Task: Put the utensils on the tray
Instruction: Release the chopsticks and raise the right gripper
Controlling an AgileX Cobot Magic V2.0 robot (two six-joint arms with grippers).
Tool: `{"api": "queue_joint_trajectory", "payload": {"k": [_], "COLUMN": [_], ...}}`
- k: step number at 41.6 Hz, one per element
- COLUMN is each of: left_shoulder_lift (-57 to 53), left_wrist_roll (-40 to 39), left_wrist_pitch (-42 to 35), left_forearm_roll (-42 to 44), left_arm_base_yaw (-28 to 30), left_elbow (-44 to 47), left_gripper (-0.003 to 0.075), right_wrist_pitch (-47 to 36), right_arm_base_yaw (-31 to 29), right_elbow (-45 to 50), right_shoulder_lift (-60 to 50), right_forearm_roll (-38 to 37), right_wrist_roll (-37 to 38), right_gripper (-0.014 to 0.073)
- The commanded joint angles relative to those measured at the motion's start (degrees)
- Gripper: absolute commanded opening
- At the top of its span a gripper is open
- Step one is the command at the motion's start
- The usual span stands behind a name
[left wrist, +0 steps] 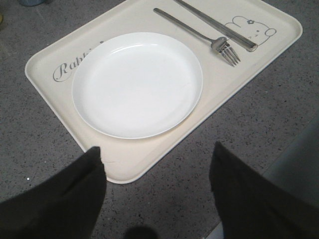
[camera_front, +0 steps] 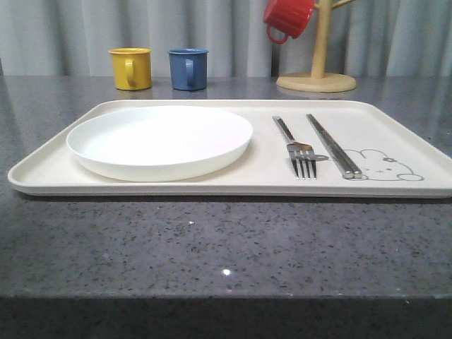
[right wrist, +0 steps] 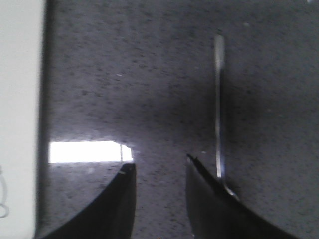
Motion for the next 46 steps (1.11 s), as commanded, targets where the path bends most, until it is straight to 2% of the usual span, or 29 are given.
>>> {"api": "queue_joint_trajectory", "payload": {"k": [1, 9, 39, 42, 46], "left_shoulder_lift": [-0.3, -0.3, -0.3, -0.3, -0.3], "left_wrist_roll": [-0.4, -0.4, -0.4, -0.4, -0.4], "left_wrist_pitch": [-4.0, -4.0, -4.0, -4.1, -4.1], "left_forearm_roll": [-0.4, -0.4, -0.4, -0.4, -0.4], "left_arm_base_yaw": [-0.4, -0.4, -0.4, -0.4, -0.4], "left_elbow": [-1.5, -1.5, -1.5, -1.5, -1.5], "left_gripper": [0.0439, 0.0439, 0.0439, 0.0439, 0.0439], "right_wrist_pitch": [5.6, 6.0, 5.4, 5.6, 5.7], "right_arm_base_yaw": [-4.4, -8.1, -8.0, -8.0, -8.0], "right_elbow": [-0.3, -0.2, -0.3, -0.3, -0.3], "right_shoulder_lift": [-0.4, 3.7, 13.4, 13.4, 13.4], "right_forearm_roll": [-0.7, -0.7, -1.2, -1.2, -0.9], "right_wrist_roll": [-3.3, -5.6, -7.4, -7.4, -7.4], "right_gripper": [0.0276, 0.0276, 0.0273, 0.0230, 0.0112]}}
